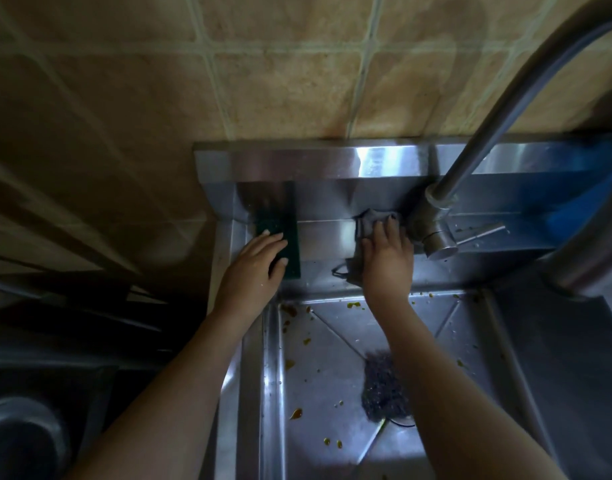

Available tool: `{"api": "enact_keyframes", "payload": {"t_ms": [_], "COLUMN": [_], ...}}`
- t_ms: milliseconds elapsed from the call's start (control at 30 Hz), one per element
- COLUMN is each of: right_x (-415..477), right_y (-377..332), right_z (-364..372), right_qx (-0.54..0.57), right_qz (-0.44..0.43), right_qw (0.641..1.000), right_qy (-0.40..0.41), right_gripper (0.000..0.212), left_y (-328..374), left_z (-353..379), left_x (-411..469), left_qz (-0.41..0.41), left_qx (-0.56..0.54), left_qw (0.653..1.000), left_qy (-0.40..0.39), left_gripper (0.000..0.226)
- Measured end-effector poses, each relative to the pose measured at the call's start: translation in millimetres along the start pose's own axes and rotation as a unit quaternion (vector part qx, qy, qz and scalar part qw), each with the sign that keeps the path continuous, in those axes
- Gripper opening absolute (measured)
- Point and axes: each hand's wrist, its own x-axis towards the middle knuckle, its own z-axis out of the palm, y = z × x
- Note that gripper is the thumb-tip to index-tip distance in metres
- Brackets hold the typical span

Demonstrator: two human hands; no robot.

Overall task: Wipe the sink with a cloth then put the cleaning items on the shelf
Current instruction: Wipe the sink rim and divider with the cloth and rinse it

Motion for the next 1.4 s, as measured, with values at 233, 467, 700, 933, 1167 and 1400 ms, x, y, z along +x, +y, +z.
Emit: {"api": "enact_keyframes", "payload": {"t_ms": [233,467,700,933,1167,1400], "right_x": [-5,-32,-37,-50,-84,-117], "right_y": [-16,-59,-39,-18,-2,8], "right_z": [3,19,10,-11,-54,-97], "right_qx": [-0.012,0.003,0.026,0.141,0.357,0.404], "right_qz": [0.006,-0.117,-0.122,-0.048,0.044,0.075], "right_qw": [1.000,0.993,0.992,0.989,0.933,0.912], "right_qy": [0.004,-0.032,-0.016,0.004,-0.007,-0.008], "right_gripper": [0.045,0.045,0.047,0.032,0.040,0.038], "left_y": [-1,3,2,5,43,76], "left_z": [2,2,1,-11,-32,-56], "left_x": [1,1,1,-3,-31,-72], "left_qz": [-0.001,-0.002,-0.012,-0.041,-0.098,-0.114], "left_qx": [-0.002,0.007,-0.011,-0.096,-0.213,-0.284], "left_qw": [1.000,1.000,1.000,0.994,0.971,0.951], "left_qy": [-0.001,0.012,0.011,0.010,0.044,0.053], "left_gripper": [0.036,0.035,0.037,0.030,0.031,0.021]}}
